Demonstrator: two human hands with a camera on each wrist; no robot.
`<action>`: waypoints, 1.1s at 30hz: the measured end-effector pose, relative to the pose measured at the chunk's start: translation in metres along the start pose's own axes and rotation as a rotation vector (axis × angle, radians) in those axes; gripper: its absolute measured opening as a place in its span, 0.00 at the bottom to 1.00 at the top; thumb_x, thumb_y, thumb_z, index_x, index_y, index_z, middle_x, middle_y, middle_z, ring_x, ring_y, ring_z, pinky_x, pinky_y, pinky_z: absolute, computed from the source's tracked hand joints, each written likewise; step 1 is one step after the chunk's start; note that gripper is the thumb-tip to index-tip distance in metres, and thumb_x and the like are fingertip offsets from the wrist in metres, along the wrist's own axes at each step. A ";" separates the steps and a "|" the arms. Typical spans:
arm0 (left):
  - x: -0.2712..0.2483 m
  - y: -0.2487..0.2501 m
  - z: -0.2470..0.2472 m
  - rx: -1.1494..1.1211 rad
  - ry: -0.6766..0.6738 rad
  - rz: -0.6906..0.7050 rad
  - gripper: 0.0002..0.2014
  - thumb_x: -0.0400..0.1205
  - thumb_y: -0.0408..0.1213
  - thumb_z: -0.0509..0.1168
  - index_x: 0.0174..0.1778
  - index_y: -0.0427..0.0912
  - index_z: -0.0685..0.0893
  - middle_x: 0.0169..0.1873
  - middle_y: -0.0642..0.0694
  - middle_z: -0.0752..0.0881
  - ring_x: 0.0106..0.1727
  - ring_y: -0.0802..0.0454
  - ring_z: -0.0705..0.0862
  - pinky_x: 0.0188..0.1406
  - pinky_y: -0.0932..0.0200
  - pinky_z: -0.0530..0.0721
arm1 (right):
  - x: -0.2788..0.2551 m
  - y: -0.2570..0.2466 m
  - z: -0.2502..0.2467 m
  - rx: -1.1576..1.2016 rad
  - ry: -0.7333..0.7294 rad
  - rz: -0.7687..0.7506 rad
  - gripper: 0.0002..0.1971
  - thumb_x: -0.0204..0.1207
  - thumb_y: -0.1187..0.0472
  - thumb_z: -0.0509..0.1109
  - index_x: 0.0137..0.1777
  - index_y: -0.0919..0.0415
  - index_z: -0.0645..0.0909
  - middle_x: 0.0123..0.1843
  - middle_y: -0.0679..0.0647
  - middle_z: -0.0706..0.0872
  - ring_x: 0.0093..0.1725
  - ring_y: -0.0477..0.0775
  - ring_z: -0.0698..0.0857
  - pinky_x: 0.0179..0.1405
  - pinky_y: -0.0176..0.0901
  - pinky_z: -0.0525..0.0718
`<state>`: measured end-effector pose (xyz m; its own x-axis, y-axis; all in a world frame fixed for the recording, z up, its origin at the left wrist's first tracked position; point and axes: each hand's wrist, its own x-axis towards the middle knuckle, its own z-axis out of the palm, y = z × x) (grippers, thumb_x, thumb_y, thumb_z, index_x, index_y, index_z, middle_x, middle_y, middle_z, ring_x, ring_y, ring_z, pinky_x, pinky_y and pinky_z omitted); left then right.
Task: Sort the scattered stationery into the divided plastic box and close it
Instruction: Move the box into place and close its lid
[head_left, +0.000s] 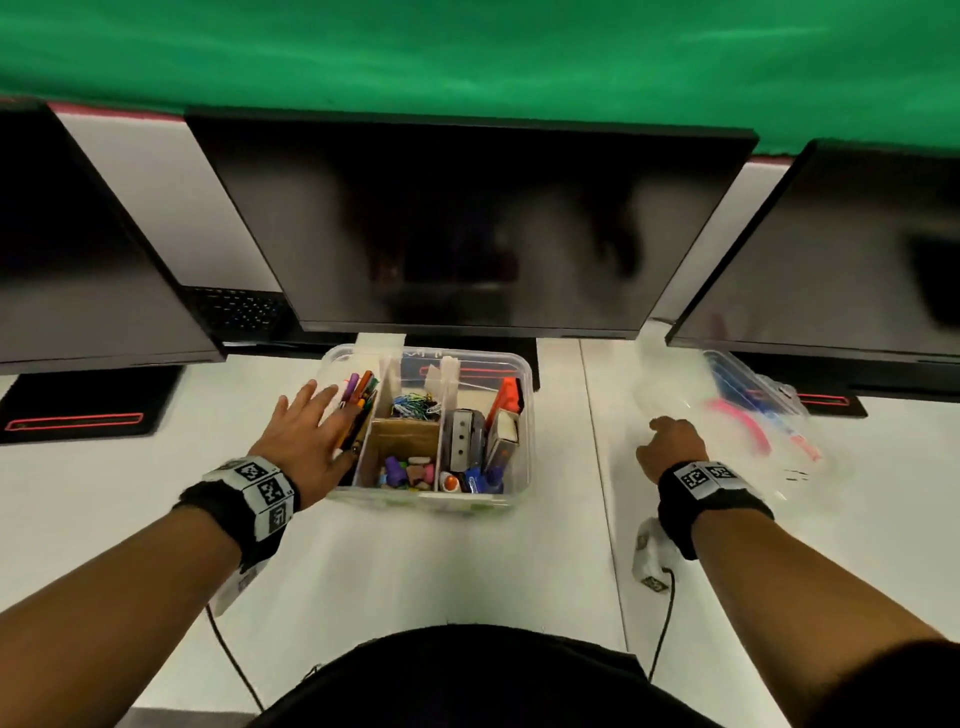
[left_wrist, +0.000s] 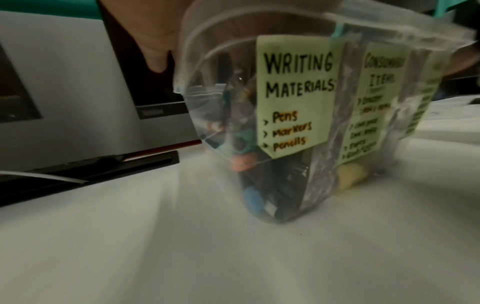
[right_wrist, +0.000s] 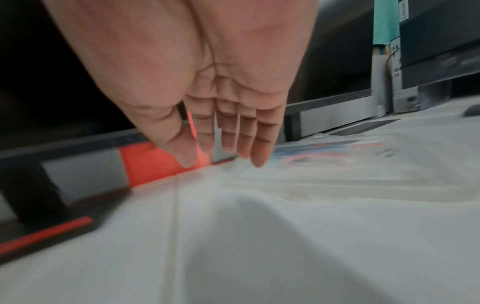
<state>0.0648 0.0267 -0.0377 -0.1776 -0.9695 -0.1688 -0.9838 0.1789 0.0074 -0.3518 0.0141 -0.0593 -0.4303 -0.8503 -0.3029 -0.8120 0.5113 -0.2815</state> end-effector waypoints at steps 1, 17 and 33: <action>0.000 0.002 0.000 0.005 0.001 -0.077 0.33 0.81 0.53 0.57 0.82 0.54 0.54 0.83 0.42 0.52 0.84 0.39 0.48 0.81 0.36 0.49 | 0.004 0.018 0.004 -0.058 -0.014 0.044 0.22 0.76 0.65 0.64 0.71 0.66 0.71 0.70 0.66 0.74 0.68 0.68 0.76 0.70 0.54 0.75; -0.007 0.024 0.001 -0.175 -0.052 -0.358 0.31 0.84 0.51 0.54 0.82 0.59 0.50 0.83 0.41 0.43 0.83 0.41 0.55 0.80 0.47 0.63 | -0.022 0.083 0.027 -0.278 -0.123 -0.140 0.23 0.80 0.63 0.51 0.76 0.59 0.62 0.70 0.60 0.72 0.69 0.61 0.74 0.69 0.52 0.75; -0.005 0.009 -0.002 -0.262 -0.038 -0.241 0.34 0.81 0.49 0.59 0.82 0.52 0.52 0.83 0.39 0.49 0.82 0.40 0.59 0.80 0.48 0.64 | -0.103 -0.081 -0.090 -0.224 0.250 -0.454 0.21 0.70 0.71 0.62 0.63 0.59 0.81 0.55 0.61 0.85 0.56 0.64 0.82 0.53 0.48 0.81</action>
<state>0.0568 0.0327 -0.0344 0.0568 -0.9707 -0.2333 -0.9706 -0.1084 0.2147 -0.2774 0.0491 0.0765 -0.0763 -0.9964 0.0360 -0.9896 0.0713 -0.1251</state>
